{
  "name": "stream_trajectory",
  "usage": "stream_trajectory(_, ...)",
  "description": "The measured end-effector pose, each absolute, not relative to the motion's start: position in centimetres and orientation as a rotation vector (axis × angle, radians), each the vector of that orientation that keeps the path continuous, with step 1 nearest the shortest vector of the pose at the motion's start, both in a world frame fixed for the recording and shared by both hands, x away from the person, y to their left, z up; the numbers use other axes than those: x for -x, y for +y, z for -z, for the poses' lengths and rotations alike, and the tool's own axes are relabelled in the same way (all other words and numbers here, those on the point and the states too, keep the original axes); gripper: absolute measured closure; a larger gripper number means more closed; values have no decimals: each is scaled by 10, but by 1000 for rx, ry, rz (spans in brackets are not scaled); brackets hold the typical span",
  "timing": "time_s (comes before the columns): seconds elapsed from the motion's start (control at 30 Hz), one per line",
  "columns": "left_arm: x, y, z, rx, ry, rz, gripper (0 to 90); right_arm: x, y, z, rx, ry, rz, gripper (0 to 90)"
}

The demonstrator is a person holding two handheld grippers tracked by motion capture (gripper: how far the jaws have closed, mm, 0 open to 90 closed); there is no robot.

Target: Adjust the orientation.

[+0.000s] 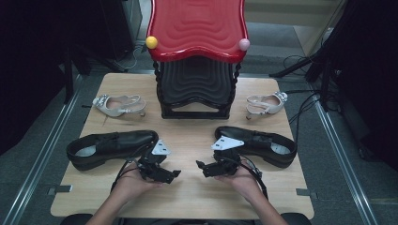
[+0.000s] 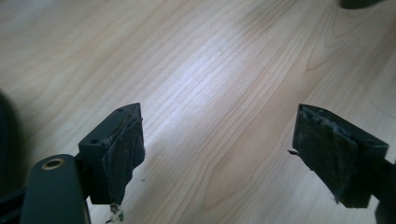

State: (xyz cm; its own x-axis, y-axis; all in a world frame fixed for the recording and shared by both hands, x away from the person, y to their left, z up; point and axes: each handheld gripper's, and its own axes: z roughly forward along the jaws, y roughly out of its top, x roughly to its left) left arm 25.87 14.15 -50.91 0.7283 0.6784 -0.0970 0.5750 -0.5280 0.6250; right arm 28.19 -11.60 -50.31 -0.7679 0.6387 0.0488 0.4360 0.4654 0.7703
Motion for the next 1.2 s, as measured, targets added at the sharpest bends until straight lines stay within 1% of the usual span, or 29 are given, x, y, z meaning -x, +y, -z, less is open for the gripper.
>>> stream_trajectory(0.03, -259, 147, 507, -2269, 924, -185, 186, -281, -120, 502, -906, 2510, -1222, 30)
stream_trajectory(0.07, -259, 151, 506, -2246, 937, -163, 186, -281, -120, 502, -906, 2510, -1222, 30)
stream_trajectory(0.1, -260, 155, 505, -2219, 949, -140, 369, -280, -123, 501, -888, 2514, -1207, 93)
stream_trajectory(0.13, -262, 158, 504, -2206, 953, -124, 396, -278, -123, 501, -860, 2504, -1196, 133)
stream_trajectory(0.17, -263, 159, 504, -2201, 945, -122, 396, -278, -123, 501, -860, 2504, -1196, 133)
stream_trajectory(0.2, -263, 159, 504, -2206, 933, -138, 422, -278, -124, 501, -845, 2495, -1183, 131)
stream_trajectory(0.23, -263, 158, 505, -2217, 908, -164, 468, -280, -125, 502, -857, 2507, -1190, 150)
stream_trajectory(0.27, -264, 158, 505, -2220, 897, -168, 478, -281, -126, 503, -866, 2524, -1198, 173)
stream_trajectory(0.33, -264, 157, 505, -2218, 894, -179, 475, -282, -127, 503, -869, 2550, -1215, 271)
stream_trajectory(0.4, -265, 155, 505, -2219, 892, -203, 453, -279, -126, 501, -837, 2514, -1202, 318)
stream_trajectory(0.43, -267, 154, 505, -2220, 891, -192, 453, -279, -126, 501, -837, 2514, -1202, 318)
stream_trajectory(0.47, -269, 154, 504, -2227, 887, -172, 450, -274, -123, 499, -779, 2466, -1171, 368)
stream_trajectory(0.5, -272, 152, 505, -2230, 885, -148, 450, -274, -123, 499, -779, 2466, -1171, 368)
stream_trajectory(0.53, -275, 151, 504, -2232, 886, -127, 447, -272, -123, 498, -767, 2451, -1179, 395)
stream_trajectory(0.6, -278, 149, 502, -2232, 876, -133, 439, -272, -122, 496, -767, 2448, -1212, 412)
stream_trajectory(0.63, -280, 149, 499, -2217, 872, -123, 439, -274, -123, 496, -770, 2456, -1226, 442)
stream_trajectory(0.8, -287, 150, 494, -2201, 861, -108, 444, -278, -128, 497, -785, 2456, -1229, 441)
stream_trajectory(0.83, -291, 150, 493, -2206, 864, -93, 450, -281, -130, 496, -785, 2456, -1257, 465)
stream_trajectory(0.93, -296, 150, 493, -2213, 855, -67, 457, -285, -134, 495, -798, 2454, -1296, 471)
stream_trajectory(1.0, -300, 149, 490, -2222, 830, -85, 490, -290, -138, 496, -821, 2449, -1333, 468)
stream_trajectory(1.03, -302, 150, 488, -2215, 791, -85, 501, -291, -138, 497, -820, 2447, -1335, 468)
stream_trajectory(1.1, -302, 151, 487, -2206, 773, -87, 499, -292, -138, 498, -822, 2453, -1330, 468)
stream_trajectory(1.17, -300, 151, 488, -2193, 750, -96, 511, -294, -136, 501, -852, 2475, -1333, 487)
stream_trajectory(1.2, -295, 150, 491, -2226, 727, -139, 524, -295, -134, 503, -872, 2494, -1351, 515)
